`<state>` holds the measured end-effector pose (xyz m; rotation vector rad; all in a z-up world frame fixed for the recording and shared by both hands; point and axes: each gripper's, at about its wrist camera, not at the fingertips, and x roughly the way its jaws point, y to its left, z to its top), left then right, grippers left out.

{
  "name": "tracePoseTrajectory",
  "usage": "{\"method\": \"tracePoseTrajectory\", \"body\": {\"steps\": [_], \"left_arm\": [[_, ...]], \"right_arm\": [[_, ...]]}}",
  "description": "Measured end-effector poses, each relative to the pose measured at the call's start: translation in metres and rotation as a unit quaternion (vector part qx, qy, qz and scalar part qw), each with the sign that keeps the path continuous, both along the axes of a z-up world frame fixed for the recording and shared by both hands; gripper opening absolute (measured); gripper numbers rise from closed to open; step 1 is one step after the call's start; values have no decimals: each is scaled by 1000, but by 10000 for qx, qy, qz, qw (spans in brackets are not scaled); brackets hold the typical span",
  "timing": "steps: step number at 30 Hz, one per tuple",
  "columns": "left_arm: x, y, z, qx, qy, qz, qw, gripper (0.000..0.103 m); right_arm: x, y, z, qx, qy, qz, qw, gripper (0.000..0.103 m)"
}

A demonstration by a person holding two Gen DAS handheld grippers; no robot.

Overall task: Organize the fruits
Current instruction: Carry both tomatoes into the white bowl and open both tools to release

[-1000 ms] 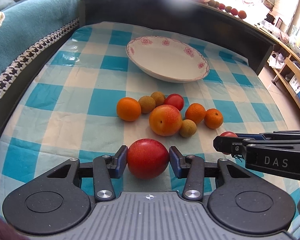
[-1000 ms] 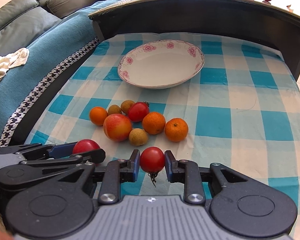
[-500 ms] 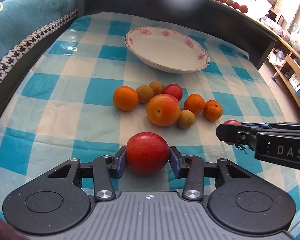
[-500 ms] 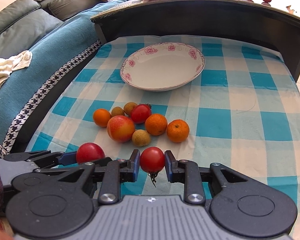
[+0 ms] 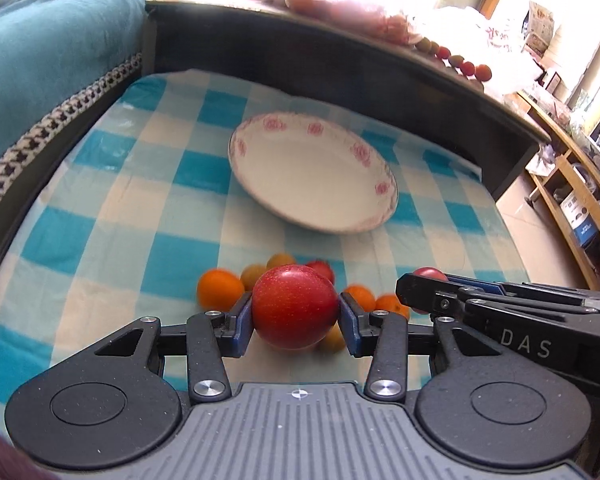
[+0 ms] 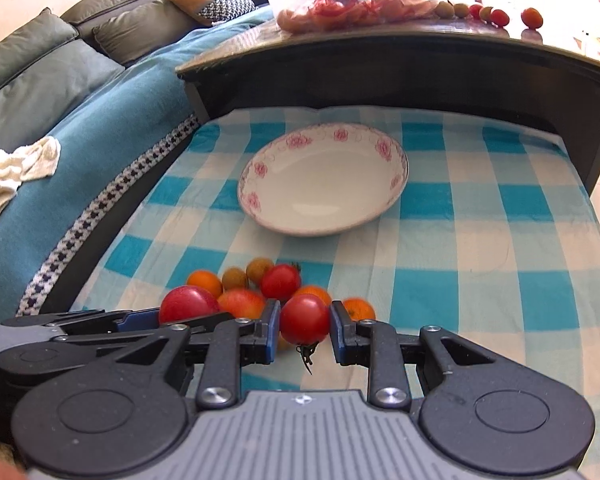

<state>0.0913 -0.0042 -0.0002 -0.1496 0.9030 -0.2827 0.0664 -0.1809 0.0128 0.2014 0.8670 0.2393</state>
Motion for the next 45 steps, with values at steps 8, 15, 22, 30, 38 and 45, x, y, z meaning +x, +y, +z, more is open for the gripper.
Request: {"method": "tracePoseTrajectory", "body": {"steps": [8,15,22,30,38,45], "left_arm": [[50,-13,5,141,-150,-6,9998,52],[88,-21,-5,305,-151,-54,9994,52],[102,-25,-15,453,-181,-89,9988,51],[103,-26,-13,456,-183,-62,9988,53],[100,-20,-1,357,-267,27,9990,58],[88,-19,16,338,-447,-22,9984,61]], "right_arm": [[49,-8,5,-71,-120,-28,9999,28],[94,-17,-8,-16,-130,92,9999,28],[119,-19,-24,-6,-77,231,9997,28],[125,-22,-29,58,12,225,9997,30],[120,-23,-17,84,-111,206,9997,30],[108,-24,1,93,-240,130,9996,31]]}}
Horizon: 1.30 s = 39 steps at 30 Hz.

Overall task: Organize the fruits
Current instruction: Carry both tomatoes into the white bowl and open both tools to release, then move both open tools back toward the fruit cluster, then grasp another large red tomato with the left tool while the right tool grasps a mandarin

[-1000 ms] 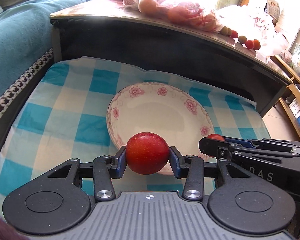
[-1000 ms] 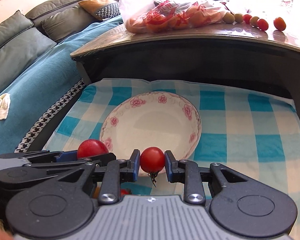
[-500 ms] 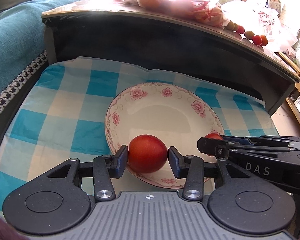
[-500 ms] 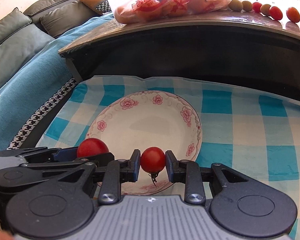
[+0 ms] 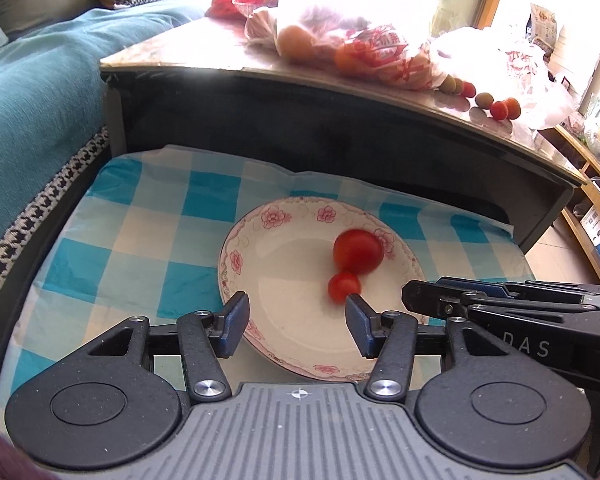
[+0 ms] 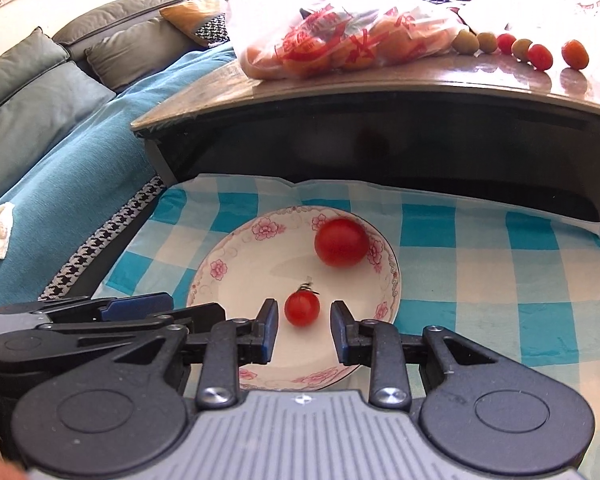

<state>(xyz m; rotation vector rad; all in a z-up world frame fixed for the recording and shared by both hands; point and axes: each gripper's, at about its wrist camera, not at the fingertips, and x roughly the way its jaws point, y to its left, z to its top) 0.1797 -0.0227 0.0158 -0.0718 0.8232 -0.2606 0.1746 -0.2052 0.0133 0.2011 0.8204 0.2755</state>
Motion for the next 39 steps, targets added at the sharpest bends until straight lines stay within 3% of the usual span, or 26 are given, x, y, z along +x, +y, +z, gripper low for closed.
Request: {"method": "tracePoseTrajectory", "body": {"steps": [15,28,39], "left_arm": [[-40,14,12,-58,-7,-58,10000,65],[-75,17,0,-109,253,-171,9995,67],[-89,11,-15,-22,501,-270,9984,67]], "right_arm": [[-52,8,22,-70,-39,26,10000,32],[-97,6,11,-146,257,-27,9996,32],[-110,6,1,-225,532,-63,9983,32]]}}
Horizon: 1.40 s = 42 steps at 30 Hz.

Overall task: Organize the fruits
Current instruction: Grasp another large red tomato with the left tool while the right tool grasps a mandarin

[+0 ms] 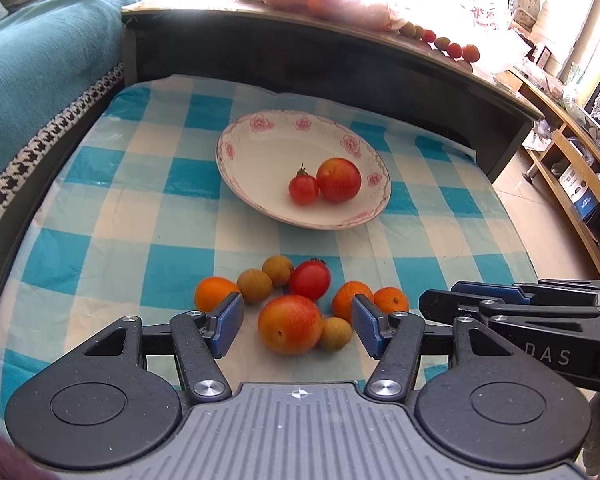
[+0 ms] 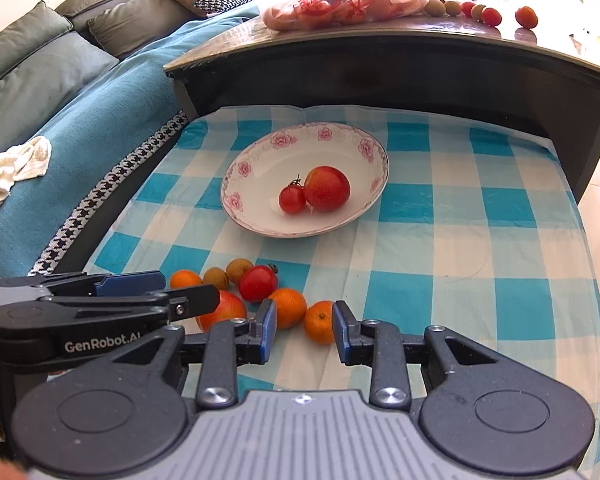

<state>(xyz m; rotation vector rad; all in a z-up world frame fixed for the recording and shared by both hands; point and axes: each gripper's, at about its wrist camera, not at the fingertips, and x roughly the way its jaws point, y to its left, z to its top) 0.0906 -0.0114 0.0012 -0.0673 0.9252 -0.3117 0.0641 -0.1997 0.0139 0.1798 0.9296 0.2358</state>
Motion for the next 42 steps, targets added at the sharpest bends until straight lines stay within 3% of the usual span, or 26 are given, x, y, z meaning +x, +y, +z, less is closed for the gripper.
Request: {"method": "tracePoseTrajectory", "body": {"steps": [18,25,42], "left_arm": [[18,-9,-24,-72,359,177,9992,66],[26,-8,-35,17,447,314,9985,53],[15,1,-32,-16,511,270,9983,52]], "right_arm": [[1,-18,-15,58,311,-272,9991,33],[5,-18,-20,77,387,-314,9987,37],[27,-13,-37,111,510,-363,9980,37]]}}
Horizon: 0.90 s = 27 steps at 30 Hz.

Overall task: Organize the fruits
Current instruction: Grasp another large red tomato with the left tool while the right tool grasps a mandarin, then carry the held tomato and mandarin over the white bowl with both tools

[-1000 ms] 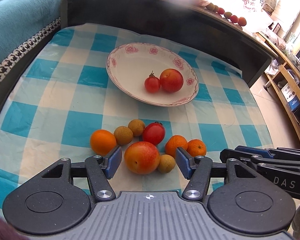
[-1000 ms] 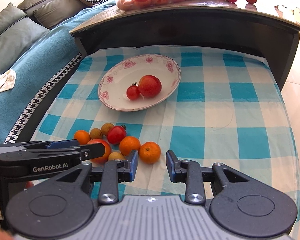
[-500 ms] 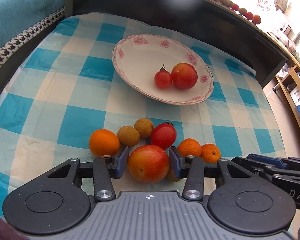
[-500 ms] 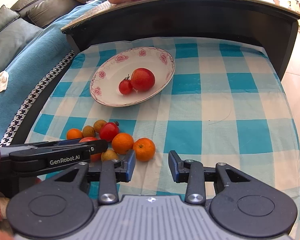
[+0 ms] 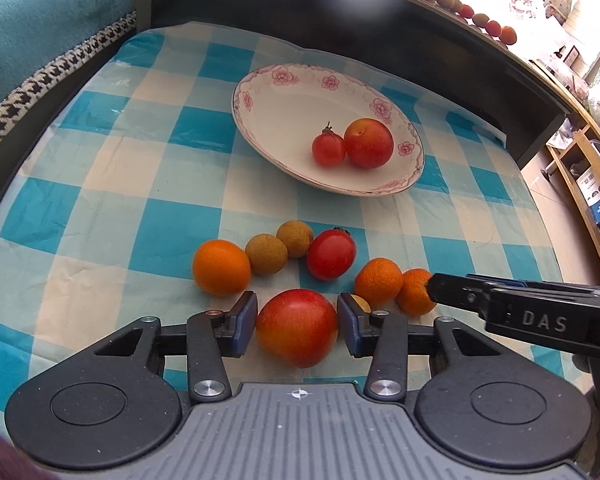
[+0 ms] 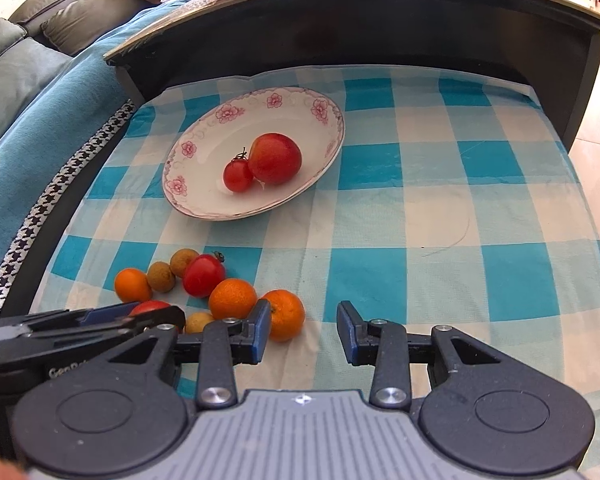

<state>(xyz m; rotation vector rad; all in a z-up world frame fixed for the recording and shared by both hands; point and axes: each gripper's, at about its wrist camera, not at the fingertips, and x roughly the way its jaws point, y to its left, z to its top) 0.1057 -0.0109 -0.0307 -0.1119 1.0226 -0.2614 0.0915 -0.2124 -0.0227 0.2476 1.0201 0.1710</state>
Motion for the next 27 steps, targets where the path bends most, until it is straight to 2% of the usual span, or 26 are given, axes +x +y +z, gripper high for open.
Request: {"method": "tracePoseTrajectory", "body": {"steps": [11,14,17,23,27], "left_arm": [[5,3,-4,-34,24,50,10000,53],[7,2,-7,-29,83,23,10000,54],[4,-2,-7,87,72,-49,9999,52],[-4,3,-2,123,75,-43,9999,51],[-13,5,6,172,49,-96,9998,46]], "right_arm": [[16,19,-14,-233,-33,328,9992,37],[16,23,-15,-344,-74,404,9986,34],[13,26,-14,-478,-66,466,9977,34],[2,22,-8,-448,-1,454,9980,34],[-12,21,0,-472,25,495,9977,34]]}}
